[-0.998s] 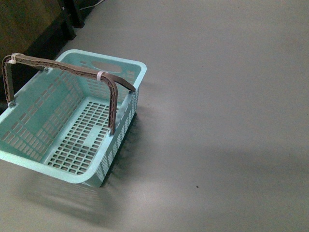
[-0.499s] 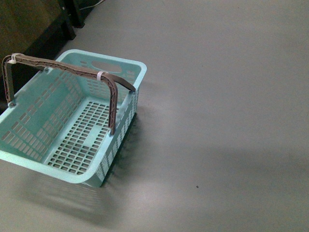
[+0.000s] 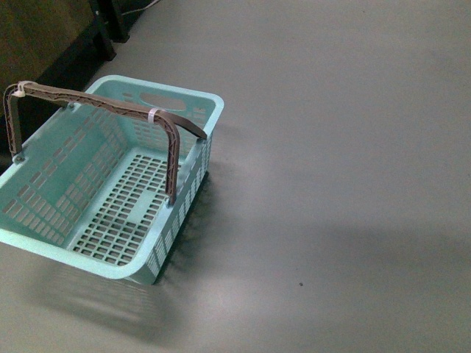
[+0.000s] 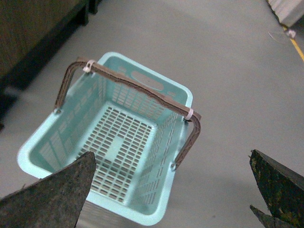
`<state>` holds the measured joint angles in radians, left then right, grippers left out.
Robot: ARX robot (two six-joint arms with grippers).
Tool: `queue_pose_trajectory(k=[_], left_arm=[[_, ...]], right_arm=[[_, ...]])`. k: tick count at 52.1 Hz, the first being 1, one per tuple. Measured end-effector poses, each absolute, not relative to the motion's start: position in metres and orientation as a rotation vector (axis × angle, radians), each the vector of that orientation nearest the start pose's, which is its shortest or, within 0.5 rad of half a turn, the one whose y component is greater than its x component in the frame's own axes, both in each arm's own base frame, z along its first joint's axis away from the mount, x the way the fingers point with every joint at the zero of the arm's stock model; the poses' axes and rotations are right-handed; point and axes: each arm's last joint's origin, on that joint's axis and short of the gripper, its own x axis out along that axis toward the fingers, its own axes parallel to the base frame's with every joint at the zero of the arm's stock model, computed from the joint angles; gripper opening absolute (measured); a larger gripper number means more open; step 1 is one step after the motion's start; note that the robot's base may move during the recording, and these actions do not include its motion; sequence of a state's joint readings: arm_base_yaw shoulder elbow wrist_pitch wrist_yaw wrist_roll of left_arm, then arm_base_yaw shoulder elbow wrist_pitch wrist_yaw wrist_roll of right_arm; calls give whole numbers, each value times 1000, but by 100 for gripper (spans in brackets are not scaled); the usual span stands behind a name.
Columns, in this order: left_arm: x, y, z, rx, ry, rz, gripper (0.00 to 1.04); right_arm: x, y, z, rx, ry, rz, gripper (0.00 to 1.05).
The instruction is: Pick lemon and mango into basket
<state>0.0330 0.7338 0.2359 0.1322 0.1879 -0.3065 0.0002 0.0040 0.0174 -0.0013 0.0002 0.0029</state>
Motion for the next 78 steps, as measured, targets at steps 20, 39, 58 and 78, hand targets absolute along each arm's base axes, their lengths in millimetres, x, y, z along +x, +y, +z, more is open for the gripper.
queue_pose_trajectory(k=[20,39,58,78], left_arm=[[296,-19,95,-977,646,235,98],[402,-36,64,-1074,655,320,98],[438,-52,47,-1056,704,321,52],[432,-56,51,-1133,718,327,5]], right_arm=[[97,0,169,3,-12,0,96],[97,0,169,3,-12,0,96],[97,0,169,3,-12,0,96],[97,0,169,3,-12,0,96]])
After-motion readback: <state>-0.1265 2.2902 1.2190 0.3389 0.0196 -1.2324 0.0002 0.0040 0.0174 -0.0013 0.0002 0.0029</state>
